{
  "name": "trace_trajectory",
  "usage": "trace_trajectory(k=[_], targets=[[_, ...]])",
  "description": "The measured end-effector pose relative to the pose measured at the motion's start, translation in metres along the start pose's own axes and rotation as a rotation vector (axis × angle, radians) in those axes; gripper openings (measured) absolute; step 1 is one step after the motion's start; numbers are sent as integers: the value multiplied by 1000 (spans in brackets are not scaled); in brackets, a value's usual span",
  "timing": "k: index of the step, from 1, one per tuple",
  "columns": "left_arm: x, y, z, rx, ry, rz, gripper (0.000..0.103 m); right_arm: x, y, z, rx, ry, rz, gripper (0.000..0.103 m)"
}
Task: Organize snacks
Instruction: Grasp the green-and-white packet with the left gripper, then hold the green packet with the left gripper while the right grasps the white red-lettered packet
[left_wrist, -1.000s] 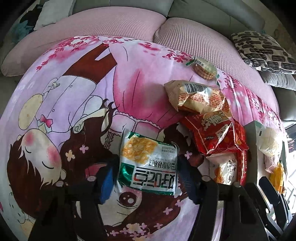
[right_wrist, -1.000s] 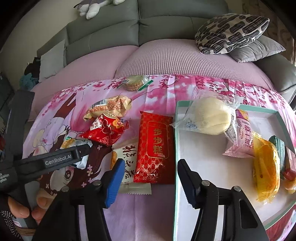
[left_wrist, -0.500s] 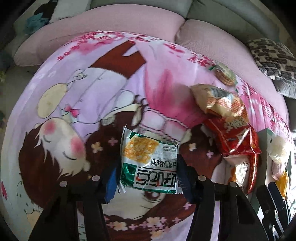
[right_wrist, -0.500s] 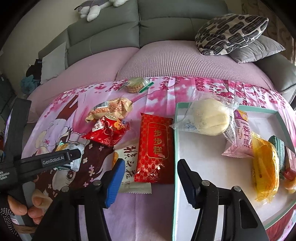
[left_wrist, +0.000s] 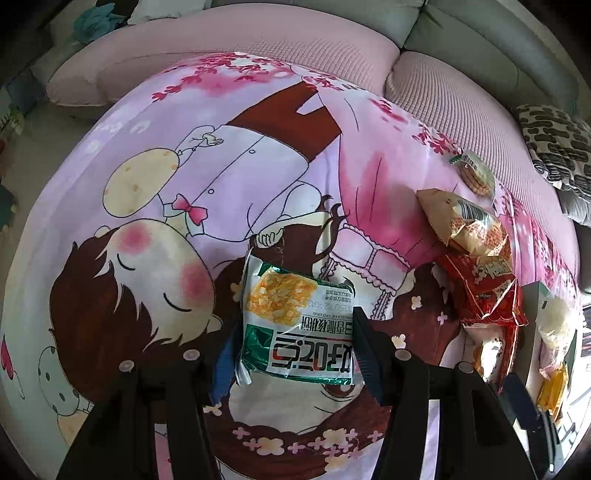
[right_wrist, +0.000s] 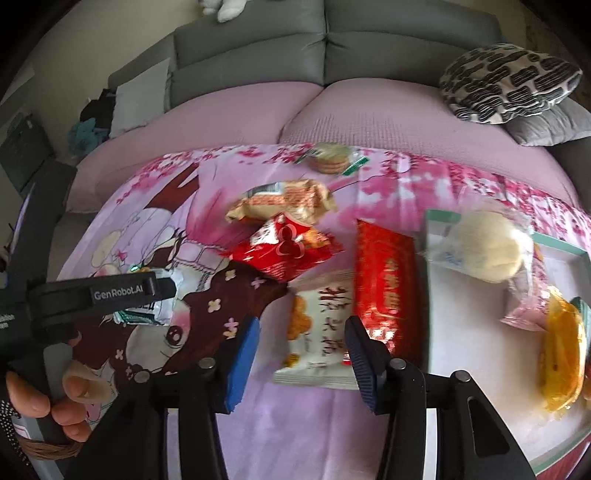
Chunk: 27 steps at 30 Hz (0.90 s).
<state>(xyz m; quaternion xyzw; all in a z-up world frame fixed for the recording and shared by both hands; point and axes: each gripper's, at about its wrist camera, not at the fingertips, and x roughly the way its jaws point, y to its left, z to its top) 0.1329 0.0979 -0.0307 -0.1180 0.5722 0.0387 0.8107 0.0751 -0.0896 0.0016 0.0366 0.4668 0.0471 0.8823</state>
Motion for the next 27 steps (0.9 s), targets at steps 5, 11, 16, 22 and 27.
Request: trace_trajectory(k=[5,11,16,22,27], targets=[[3,-3,2,-6,4,-13,59,13,6,-2,-7,35,7,51],[2,1,2,-17,8,-27,59,11,5,-5,-5,43,-14,51],[2,1,1,-16,11,-30,59,6,-3,-13,37,66,-3,50],[0,-1,1,-3,18,-47,59,-2,-6,-21,54,84,-3,50],[-2,-3,-1,6,32,-92,59,-3,-9,-26,70,103,-22,51]])
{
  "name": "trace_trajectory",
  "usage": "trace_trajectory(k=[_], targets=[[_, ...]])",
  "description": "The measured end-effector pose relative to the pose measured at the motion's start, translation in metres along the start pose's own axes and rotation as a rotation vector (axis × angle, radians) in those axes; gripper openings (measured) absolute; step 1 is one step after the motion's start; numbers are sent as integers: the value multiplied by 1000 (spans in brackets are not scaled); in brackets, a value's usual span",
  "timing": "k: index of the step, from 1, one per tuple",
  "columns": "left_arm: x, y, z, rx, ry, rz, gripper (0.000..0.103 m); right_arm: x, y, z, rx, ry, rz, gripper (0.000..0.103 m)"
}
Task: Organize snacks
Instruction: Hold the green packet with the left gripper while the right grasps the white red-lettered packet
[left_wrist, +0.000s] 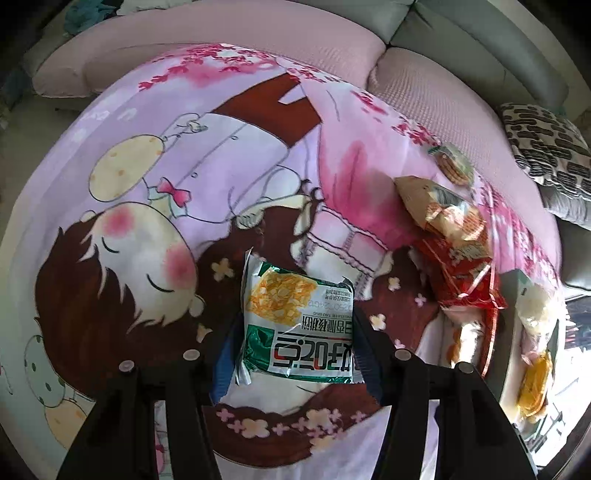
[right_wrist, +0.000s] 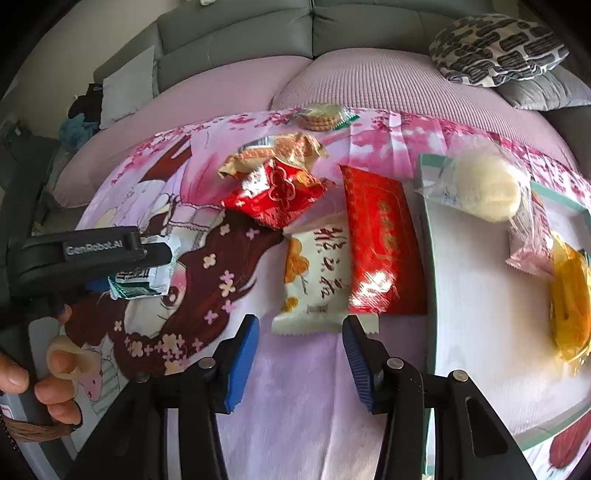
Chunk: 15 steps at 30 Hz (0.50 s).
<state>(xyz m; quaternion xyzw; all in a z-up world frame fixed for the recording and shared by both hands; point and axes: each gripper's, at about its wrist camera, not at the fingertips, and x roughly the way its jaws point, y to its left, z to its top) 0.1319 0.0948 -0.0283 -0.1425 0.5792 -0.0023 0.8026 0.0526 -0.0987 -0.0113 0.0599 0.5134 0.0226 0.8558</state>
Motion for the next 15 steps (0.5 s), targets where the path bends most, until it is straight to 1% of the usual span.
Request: trace_trajectory(k=[4,7,9,12,15], targets=[[-3,-3,-1,6,-6,-14,59,1,-6,2,23,-1,10,52],[-3,-3,-2,-1,-2,-16,59,7,-6,1,23,22,12,55],[-3,-2,-2,-6,-3,-16,59,9,-5,0,22,33,24,56],[-4,-1,-2,-8,-5,-20,59,10,-4,0,15,26,23,61],[-5,1,-3,-7,-3,-24,59,13,-4,4,15,17,2,68]])
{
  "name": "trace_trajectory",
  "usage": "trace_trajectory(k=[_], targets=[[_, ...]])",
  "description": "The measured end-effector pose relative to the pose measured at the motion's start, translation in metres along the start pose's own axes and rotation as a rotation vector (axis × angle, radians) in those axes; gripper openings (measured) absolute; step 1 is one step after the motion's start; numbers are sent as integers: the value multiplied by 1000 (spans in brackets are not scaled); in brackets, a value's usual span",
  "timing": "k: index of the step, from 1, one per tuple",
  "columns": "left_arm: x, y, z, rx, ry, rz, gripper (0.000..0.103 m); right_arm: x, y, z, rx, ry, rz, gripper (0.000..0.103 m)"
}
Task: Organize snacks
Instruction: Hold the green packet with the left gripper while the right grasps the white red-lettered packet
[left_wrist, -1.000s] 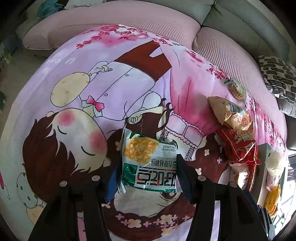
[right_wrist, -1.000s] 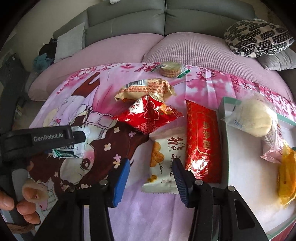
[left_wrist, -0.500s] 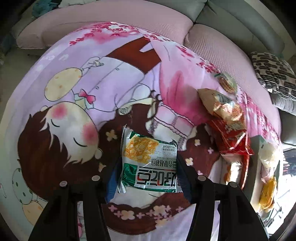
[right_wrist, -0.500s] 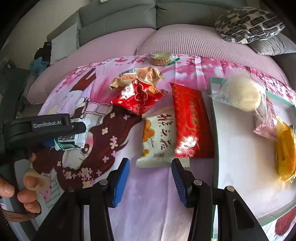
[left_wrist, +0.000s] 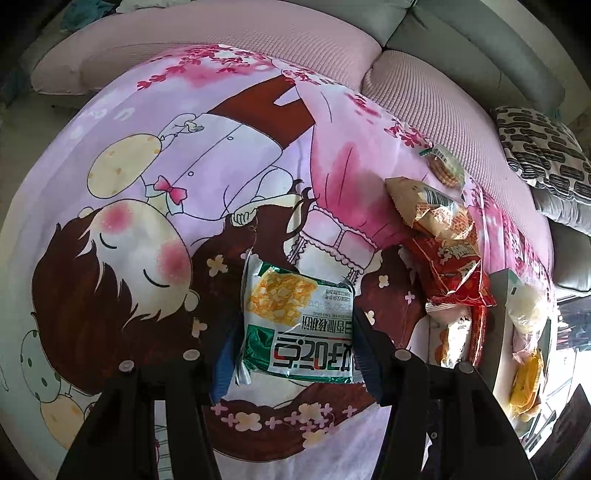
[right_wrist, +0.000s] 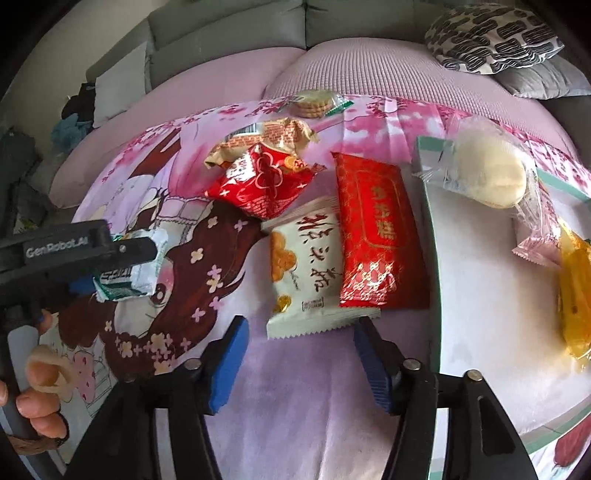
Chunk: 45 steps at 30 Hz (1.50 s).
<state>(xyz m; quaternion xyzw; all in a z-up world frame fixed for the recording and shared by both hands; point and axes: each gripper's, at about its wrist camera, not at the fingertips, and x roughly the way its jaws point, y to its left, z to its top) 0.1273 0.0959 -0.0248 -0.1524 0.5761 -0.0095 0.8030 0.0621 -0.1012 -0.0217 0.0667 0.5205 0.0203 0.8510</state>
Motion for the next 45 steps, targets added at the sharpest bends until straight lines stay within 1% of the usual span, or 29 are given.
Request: trace_trajectory(k=[3,8,13,17,21,26,30,31,33,36,40,45], targets=[[0,-1,0,-2,1,-3,59,2,-1,3,0,-16,-16,70],[-1,-1,0,-1,-1,-6,59,3,0,8,-8,-47,6,71],[-2,-2,-1,-1,-3,-4,59,0,19,6,-77,-65,50,71],[-2,-1,-1,-8,-4,0,59,0,35,4,-127,-65,119,71],[-3,0,0,-17,-5,-1,59,-5,36,5,-149,-95,94,71],[-4,0,0,-22,-6,-10,59,-5,33,20,-173,-133,54,71],[-3,2,0,-23,-2,-16,59,6,26,33,-164,-116,43,71],[-3,3,0,-25,0,-18,59,13,25,38,-164,-98,42,71],[-3,3,0,-27,2,-20,59,18,24,43,-172,-100,24,71],[-2,4,1,-32,2,-19,59,26,23,52,-187,-75,20,71],[-1,4,0,-31,5,-20,59,35,20,47,-151,-20,41,71],[1,4,0,-27,9,-17,59,30,23,33,-151,-6,34,70]])
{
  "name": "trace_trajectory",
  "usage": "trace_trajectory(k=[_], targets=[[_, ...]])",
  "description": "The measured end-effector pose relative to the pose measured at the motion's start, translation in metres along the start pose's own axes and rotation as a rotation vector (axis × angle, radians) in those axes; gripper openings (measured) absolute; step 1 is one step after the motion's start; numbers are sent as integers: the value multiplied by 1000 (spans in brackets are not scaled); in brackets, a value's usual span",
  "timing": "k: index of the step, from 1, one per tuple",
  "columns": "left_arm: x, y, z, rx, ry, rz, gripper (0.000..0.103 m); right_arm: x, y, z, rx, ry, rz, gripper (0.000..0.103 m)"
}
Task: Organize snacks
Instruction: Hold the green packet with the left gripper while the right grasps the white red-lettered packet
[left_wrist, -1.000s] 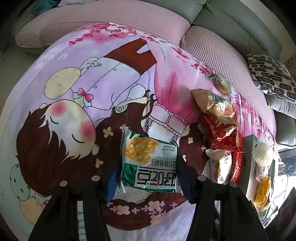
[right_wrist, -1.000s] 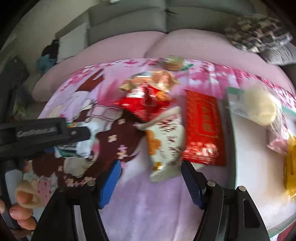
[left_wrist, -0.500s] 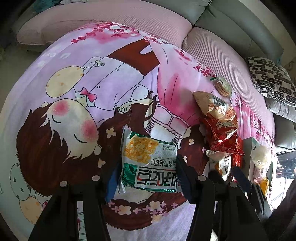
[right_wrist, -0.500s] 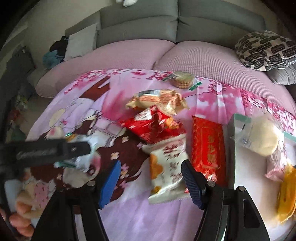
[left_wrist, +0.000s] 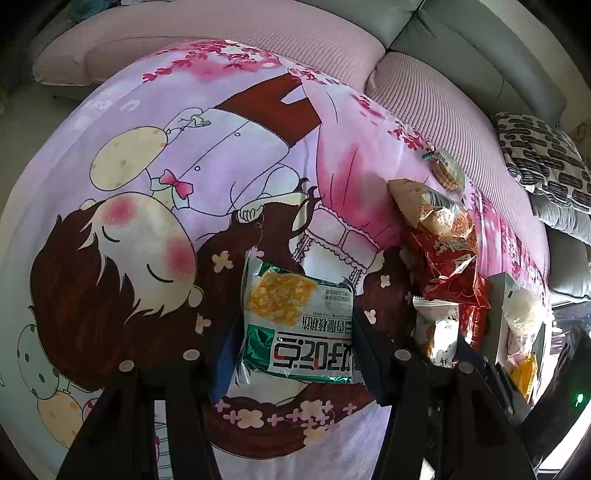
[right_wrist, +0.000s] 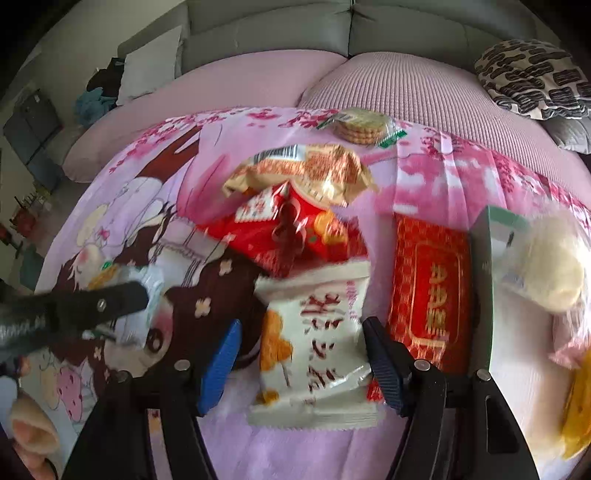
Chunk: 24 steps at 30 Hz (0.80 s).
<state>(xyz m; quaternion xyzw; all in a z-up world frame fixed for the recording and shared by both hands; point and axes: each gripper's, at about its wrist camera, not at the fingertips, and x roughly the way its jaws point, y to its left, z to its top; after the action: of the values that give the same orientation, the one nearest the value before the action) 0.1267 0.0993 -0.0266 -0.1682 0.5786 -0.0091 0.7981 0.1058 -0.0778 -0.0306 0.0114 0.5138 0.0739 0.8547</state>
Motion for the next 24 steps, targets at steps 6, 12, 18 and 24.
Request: trace_trajectory(k=[6,12,18,24], targets=[[10,0,-1,1,28,13,59,0,11,-8,-22,12,-88,60],[12,-3,1,6,30,23,59,0,12,-9,-11,4,-119,57],[14,-4,0,11,26,22,59,-4,11,-13,13,-4,-117,54],[14,-5,-1,21,20,34,59,-14,7,-18,45,-22,-97,54]])
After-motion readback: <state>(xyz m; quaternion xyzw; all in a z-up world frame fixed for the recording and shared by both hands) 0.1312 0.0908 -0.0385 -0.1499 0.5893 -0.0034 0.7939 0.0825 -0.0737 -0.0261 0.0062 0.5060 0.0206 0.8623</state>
